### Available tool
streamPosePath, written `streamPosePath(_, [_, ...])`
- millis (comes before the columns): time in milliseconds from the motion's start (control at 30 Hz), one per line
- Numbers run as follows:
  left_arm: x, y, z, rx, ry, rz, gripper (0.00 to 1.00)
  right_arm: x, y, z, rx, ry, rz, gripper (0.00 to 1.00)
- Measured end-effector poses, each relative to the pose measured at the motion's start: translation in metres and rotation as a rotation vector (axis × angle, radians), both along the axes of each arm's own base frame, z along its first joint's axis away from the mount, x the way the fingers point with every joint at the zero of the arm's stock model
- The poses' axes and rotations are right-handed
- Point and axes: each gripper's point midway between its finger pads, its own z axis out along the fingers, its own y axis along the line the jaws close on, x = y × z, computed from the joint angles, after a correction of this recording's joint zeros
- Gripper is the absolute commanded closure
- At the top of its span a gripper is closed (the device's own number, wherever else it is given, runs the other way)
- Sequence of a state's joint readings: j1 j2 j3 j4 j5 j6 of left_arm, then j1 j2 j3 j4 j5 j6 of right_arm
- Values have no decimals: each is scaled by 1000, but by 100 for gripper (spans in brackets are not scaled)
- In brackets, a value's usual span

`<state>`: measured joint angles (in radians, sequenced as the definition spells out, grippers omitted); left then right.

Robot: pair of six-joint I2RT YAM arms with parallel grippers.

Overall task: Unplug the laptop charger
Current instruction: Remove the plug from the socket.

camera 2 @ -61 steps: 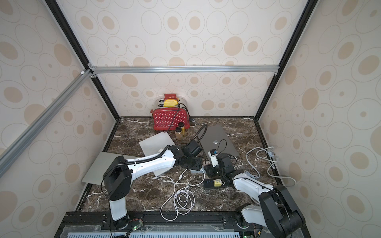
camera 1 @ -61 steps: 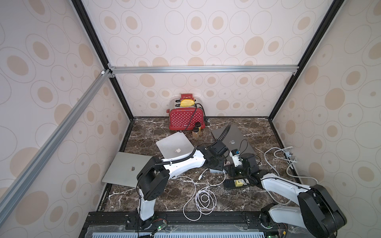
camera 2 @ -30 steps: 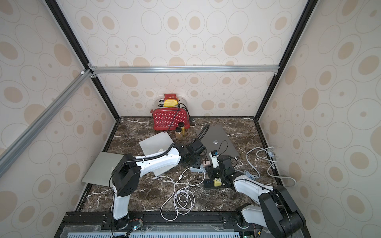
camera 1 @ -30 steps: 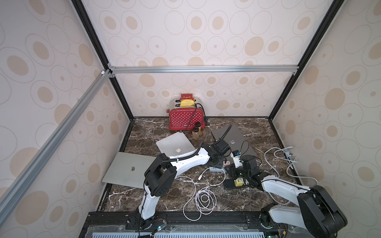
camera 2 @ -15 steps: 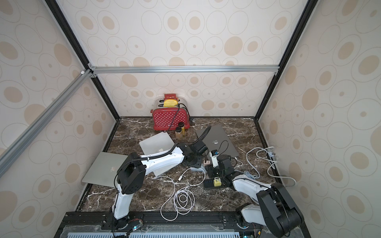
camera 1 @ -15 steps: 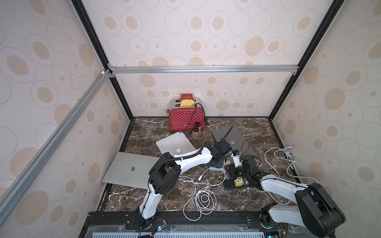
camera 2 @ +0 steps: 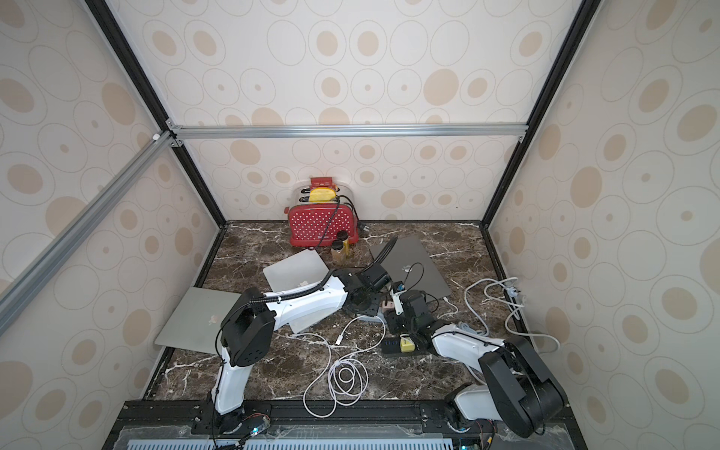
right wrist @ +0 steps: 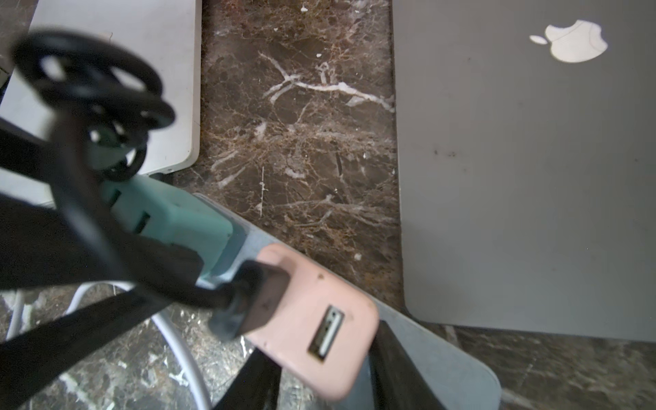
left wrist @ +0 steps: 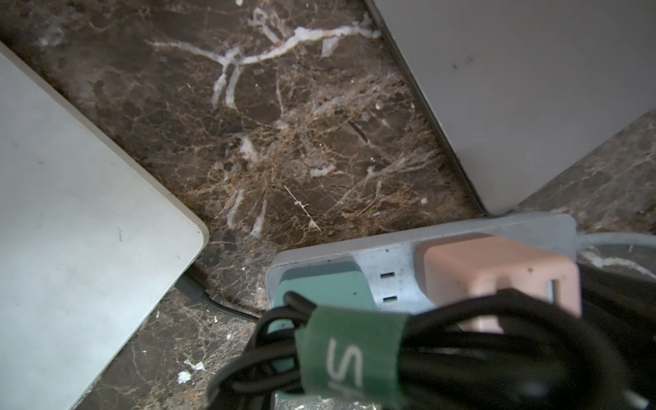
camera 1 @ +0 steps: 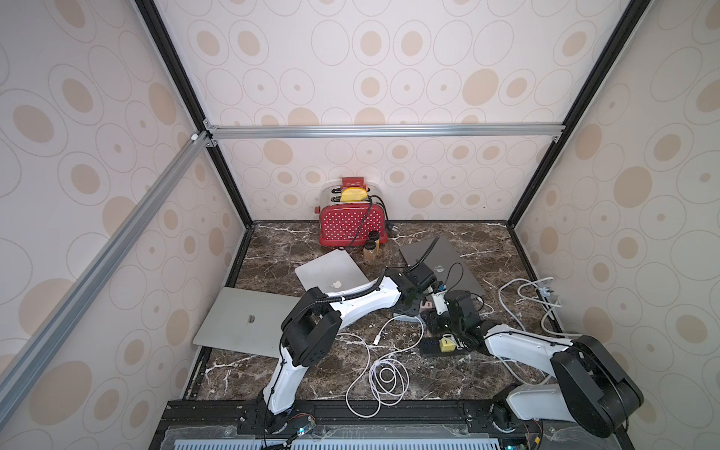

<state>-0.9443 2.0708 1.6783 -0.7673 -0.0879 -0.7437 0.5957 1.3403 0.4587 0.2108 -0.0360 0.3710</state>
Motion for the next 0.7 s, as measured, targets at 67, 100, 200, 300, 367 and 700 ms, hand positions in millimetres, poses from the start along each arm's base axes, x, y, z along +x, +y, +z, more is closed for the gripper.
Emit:
streamPosePath(67, [0,0,0,0,-1,0,95,0,0,0,0,-1,-7,58])
streamPosePath(100, [0,0,0,-1,0,1,96,0,0,0,1,-1,-10,58])
streamPosePath(200, [1,0,0,-12,11,2,96,1,0,0,0,-1,-15,58])
streamPosePath(300, [3,1,3,-32,22,7,96,1,0,0,-1,-4,-18,58])
streamPosePath(367, [4,2,4,-35,24,6,96,1,0,1,0,-6,-19,58])
streamPosePath(700, [4,6,15,22,-13,-22,97,2,5,2,9,-6,-8,58])
